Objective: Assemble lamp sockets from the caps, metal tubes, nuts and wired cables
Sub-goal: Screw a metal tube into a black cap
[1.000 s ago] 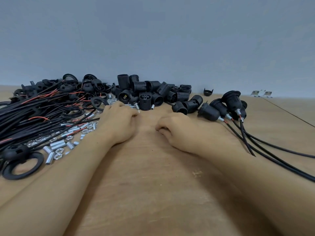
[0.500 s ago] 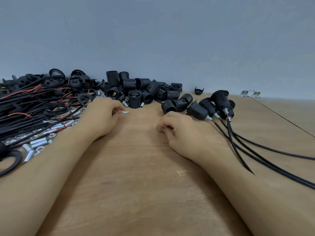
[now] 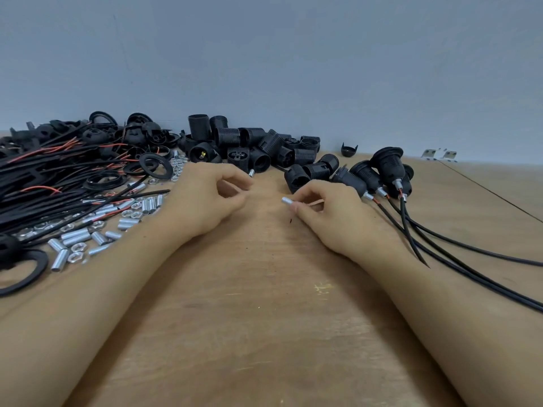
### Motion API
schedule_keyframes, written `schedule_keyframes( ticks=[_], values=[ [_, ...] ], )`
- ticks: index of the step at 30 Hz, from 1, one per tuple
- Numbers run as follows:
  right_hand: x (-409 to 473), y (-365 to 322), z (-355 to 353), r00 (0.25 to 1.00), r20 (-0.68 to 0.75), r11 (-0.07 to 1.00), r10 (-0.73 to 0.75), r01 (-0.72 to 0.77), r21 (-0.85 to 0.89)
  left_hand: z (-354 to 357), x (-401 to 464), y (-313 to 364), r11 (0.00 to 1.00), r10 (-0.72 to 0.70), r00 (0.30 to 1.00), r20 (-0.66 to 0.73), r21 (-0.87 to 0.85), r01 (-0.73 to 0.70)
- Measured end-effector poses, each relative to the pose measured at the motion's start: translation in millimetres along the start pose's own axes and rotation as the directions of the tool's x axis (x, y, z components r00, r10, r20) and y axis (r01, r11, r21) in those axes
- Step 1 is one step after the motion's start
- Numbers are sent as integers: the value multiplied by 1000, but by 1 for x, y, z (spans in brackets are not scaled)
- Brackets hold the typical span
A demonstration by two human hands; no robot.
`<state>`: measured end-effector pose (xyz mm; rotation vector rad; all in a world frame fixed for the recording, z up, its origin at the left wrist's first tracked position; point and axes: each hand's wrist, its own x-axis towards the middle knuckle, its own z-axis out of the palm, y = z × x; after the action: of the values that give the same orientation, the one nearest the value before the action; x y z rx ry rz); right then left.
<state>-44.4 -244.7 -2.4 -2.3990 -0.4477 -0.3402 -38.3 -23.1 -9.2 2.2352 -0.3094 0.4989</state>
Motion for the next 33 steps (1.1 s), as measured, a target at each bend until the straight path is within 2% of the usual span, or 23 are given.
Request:
schedule_keyframes(
  ticks=[2, 4, 9, 13, 17, 19, 22, 26, 29, 31, 33],
  values=[
    [-1, -2, -1, 1000, 4, 986, -4, 4, 169, 9, -7, 9, 960, -66, 997, 31, -272, 72],
    [-4, -5, -1, 999, 2, 955, -36, 33, 295, 13, -12, 17, 870, -90, 993, 71, -480, 113],
    [-5, -8, 2, 990, -58, 905, -131, 143, 401, 15, -16, 24, 686, -103, 983, 152, -705, 181],
    [-5, -7, 3, 984, -64, 904, -164, 176, 390, 17, -14, 22, 614, -136, 967, 215, -748, 252],
    [-7, -9, 6, 963, -153, 905, -220, 260, 337, 18, -12, 22, 579, -165, 957, 240, -762, 290],
    [-6, -8, 6, 972, -140, 905, -190, 229, 359, 17, -13, 21, 576, -162, 956, 245, -763, 293],
    [-4, -3, 7, 994, -58, 890, -91, 107, 444, 16, -14, 21, 622, -152, 964, 216, -737, 263],
    [0, -2, 9, 999, -17, 827, -29, 34, 562, 16, -13, 23, 621, -152, 973, 174, -749, 231],
    [2, -2, 9, 999, 23, 712, 30, -37, 701, 17, -13, 25, 620, -155, 978, 142, -756, 209],
    [1, -4, 10, 998, 30, 649, 46, -53, 759, 19, -13, 25, 652, -161, 981, 112, -733, 191],
    [-1, -7, 11, 1000, 1, 641, 27, -18, 767, 19, -13, 25, 693, -168, 982, 83, -699, 178]
  ],
)
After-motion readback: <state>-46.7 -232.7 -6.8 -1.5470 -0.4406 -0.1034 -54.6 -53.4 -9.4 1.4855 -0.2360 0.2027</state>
